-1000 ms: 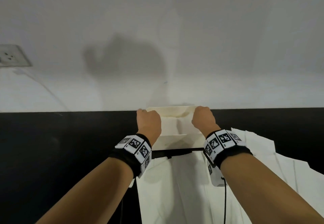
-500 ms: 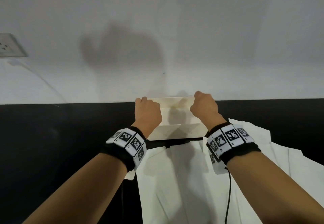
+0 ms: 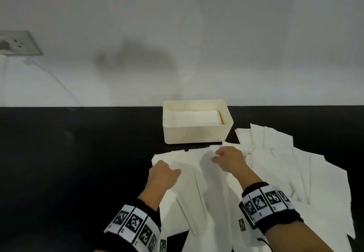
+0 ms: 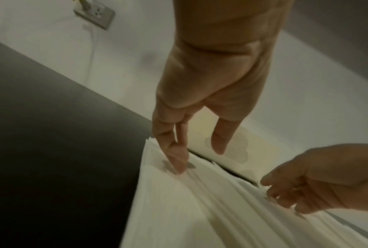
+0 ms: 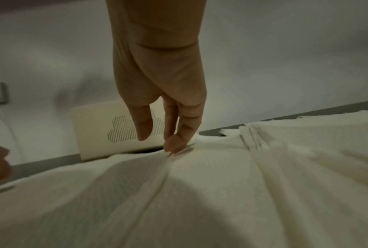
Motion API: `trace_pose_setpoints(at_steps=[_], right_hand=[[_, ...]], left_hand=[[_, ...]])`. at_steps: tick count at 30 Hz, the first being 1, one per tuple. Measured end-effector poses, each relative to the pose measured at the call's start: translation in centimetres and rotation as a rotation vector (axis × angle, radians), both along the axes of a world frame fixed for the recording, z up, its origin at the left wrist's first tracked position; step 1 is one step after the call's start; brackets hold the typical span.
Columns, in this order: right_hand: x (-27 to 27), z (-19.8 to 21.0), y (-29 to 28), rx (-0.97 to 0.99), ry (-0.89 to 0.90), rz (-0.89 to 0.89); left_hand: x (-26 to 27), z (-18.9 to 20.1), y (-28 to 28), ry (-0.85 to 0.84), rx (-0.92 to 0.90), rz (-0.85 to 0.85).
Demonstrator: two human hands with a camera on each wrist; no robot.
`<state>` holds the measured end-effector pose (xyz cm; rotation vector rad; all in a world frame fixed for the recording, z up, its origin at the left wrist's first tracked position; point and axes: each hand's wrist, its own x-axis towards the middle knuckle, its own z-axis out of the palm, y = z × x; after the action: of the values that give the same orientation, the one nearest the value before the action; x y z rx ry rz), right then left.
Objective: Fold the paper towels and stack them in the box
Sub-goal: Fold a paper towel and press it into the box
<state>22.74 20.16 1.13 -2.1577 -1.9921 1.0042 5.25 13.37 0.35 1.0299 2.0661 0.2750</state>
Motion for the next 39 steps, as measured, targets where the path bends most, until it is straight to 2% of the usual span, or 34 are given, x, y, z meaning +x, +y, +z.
trace_pose_setpoints(at_steps=[2,6,10,17,22,24,31,35,39], right_hand=[[-0.3,-0.4,0.1,-0.01,-0.016,-0.018],[-1.0,-0.7,0.6,-0.056,0.083,-0.11],[-1.6,-1.4,1.0,-0.07,0.044,-0.086],[-3.0,-1.4,1.0,-0.054,-0.006,-0.015],[-3.0,-1.4,1.4,-0.077,-0.024,0.059],[-2.8,-1.3,1.7,-0.082,0.017,0.048],[-2.7,-1.3,2.4,-0.236,0.209,0.002],[-3.4,-1.3,2.2,-0.358,0.36,-0.132],[-4.2,-1.7,1.9,-0.436,0.403,-0.184]], left_hand=[[0.1,-0.8,-0.4,-0.052,-0.015,0.083],[0.2,-1.7,-0.4,-0.184,0.02,0.298],[0.5,-1.7,-0.3,-0.265,0.025,0.394],[1.3,-1.9,0.5,-0.339,0.092,0.351],[2.0,-1.8,0.8,-0.309,0.126,0.294],[2.0,-2.1,1.0,-0.346,0.157,0.315],[1.9,-2.2,1.1,-0.644,0.229,0.511],[1.9,-2.7,1.1,-0.732,0.282,0.429],[2.0,-3.1,1.1,-0.715,0.328,0.382]])
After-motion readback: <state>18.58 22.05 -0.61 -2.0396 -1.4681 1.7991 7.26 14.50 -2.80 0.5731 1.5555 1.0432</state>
